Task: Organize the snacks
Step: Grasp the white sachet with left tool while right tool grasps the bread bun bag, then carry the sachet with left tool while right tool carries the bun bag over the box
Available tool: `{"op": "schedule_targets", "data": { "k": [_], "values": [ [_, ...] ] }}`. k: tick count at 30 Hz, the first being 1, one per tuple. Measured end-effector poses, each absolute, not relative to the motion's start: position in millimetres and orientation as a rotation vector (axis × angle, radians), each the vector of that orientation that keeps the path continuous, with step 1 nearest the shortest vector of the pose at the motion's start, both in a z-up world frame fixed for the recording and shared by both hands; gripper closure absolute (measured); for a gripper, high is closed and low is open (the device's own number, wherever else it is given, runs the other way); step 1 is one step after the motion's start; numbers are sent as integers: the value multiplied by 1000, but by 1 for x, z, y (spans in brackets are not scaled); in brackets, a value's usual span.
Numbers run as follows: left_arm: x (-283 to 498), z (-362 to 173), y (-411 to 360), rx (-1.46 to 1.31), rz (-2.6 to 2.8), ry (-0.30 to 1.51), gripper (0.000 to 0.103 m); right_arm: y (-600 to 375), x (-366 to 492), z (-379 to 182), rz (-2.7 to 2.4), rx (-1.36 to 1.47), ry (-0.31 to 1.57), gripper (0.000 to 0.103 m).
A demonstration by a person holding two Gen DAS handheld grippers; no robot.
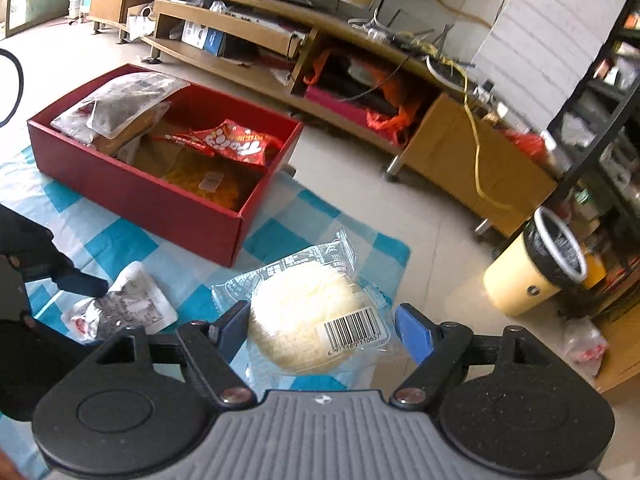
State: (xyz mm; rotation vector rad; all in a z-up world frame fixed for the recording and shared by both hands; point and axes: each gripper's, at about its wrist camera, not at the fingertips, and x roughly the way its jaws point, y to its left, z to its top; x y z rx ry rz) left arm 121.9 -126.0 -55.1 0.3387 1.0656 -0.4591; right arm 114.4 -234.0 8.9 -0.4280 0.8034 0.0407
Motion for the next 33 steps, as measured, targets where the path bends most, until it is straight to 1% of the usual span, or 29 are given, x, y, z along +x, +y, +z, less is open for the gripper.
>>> {"op": "schedule_targets", "data": {
  "k": [4,18,25,33],
  "values": [
    [122,-50,-119,302,-459,1080,48,-233,114,11,47,-423,791,25],
    [120,-2,-79,140,-426,1007,48,-224,117,19,64,-405,759,25],
    [126,30,-60,53,-404,930,48,-219,124,29,82,-359,740,25],
    [154,53,-49,4,-335,856,48,-202,152,50,111,-294,687,25]
  ]
}}
